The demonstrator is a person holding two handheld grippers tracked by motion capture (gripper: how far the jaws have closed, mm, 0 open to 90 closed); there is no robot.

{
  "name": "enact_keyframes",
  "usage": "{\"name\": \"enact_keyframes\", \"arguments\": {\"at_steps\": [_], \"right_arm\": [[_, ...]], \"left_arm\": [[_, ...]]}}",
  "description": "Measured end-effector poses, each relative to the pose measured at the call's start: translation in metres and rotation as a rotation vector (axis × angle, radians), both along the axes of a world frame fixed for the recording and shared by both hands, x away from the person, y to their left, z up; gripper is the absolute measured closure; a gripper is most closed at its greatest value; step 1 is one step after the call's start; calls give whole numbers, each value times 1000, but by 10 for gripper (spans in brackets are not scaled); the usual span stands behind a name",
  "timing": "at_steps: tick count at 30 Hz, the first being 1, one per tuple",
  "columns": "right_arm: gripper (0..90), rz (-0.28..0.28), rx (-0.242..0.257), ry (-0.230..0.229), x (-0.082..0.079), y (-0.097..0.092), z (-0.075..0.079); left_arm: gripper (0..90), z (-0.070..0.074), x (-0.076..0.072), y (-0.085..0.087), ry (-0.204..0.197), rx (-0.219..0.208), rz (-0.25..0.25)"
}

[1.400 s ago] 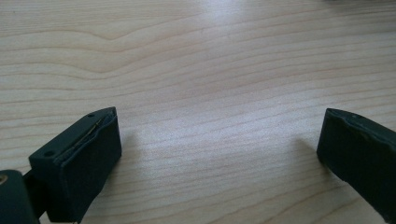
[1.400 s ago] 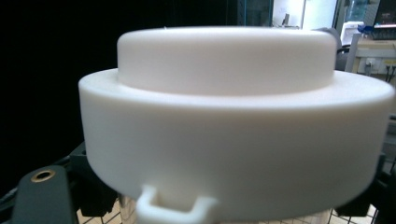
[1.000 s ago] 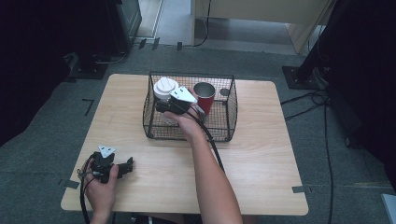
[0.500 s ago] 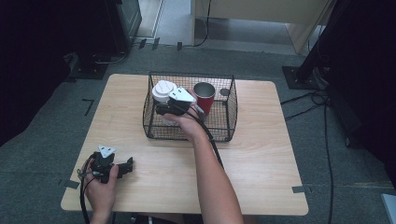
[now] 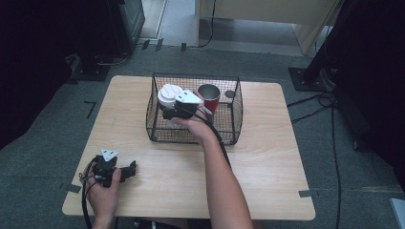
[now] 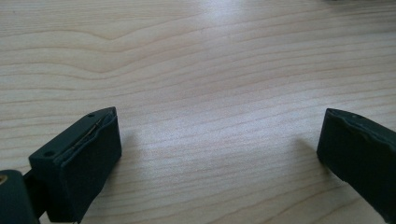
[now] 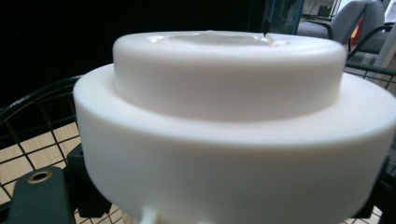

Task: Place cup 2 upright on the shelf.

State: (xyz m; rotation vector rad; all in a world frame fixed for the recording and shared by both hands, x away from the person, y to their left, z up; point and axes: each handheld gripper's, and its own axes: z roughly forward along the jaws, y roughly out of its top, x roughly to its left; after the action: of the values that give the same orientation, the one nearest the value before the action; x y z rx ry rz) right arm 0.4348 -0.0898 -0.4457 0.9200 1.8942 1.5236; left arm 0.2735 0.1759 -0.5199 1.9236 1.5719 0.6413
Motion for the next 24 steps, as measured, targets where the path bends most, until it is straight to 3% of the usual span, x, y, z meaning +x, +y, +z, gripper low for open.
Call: {"name": "enact_keyframes", "arguments": {"at_steps": [5,7,24], "right_arm": [[63,1,-21,-24,-2,-3,0],[28,17,-15,-13,-3,-4,1],[0,54,11,-90,-11,-17,23]], "left_arm": [[4,0,0,0,1,1,-1],[4,0,0,0,0,0,0],[4,0,0,0,0,0,0]]}}
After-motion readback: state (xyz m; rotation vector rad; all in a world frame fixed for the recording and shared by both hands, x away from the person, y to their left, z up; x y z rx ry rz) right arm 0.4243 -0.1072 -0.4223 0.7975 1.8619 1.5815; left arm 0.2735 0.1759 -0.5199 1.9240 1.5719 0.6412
